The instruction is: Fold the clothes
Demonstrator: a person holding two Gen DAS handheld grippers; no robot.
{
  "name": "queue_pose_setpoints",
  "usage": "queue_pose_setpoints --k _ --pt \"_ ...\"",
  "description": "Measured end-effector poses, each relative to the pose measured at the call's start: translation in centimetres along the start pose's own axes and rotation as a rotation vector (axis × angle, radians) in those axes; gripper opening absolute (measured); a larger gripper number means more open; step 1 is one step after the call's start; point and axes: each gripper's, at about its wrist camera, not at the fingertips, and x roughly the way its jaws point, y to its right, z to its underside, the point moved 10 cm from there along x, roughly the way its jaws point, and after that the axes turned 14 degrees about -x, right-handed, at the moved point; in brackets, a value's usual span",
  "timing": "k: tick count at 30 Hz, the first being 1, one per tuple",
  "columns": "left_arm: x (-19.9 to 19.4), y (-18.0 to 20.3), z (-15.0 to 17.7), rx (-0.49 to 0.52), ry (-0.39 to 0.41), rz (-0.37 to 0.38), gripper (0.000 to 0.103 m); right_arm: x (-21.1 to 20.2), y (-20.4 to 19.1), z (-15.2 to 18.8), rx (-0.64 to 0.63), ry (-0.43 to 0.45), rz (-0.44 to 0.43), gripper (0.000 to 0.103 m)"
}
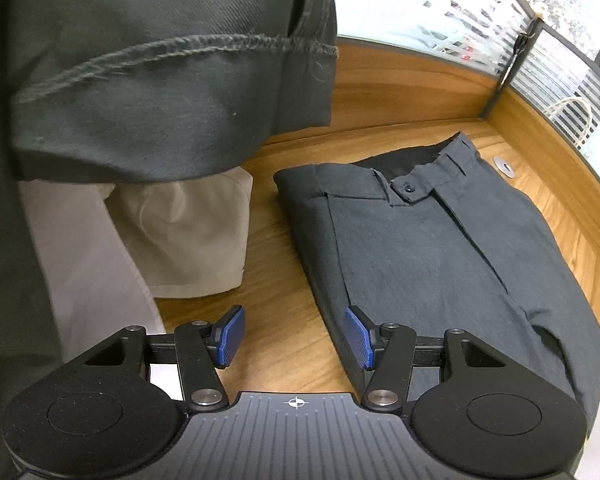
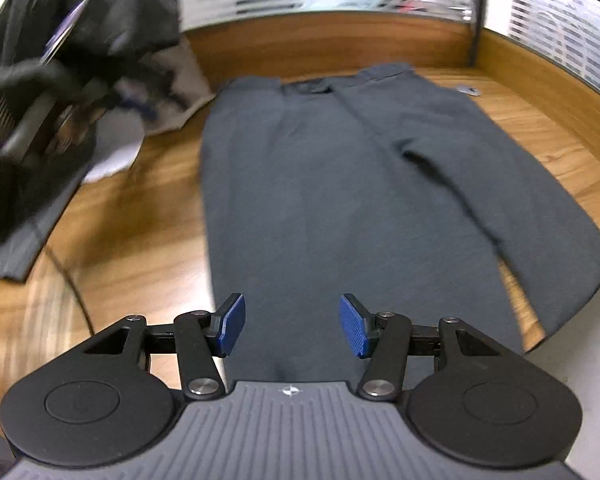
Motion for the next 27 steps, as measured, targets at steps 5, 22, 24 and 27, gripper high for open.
queue_pose_setpoints --k 5,22,24,27 --pt "2.4 1.0 -1.3 -0.071 -0.001 0.034 0.057 1.0 -3.0 1.2 -0.046 -0.047 0.026 0.050" --pt "6.7 3.0 -3.6 -0.246 0.052 0.043 0.010 -0.1 -3.1 1.7 -0.005 -0.093 0.038 0.002" --pt "5.4 3.7 -4.3 -0.216 0.092 0.038 0.009 -1.1 -2.7 0.9 0.008 -0.076 0.010 0.002" --pt "3.7 4.3 -5.5 -0.210 0.123 0.032 0.008 -3.3 -2.1 -0.6 0.023 -0.040 -0.033 0.002"
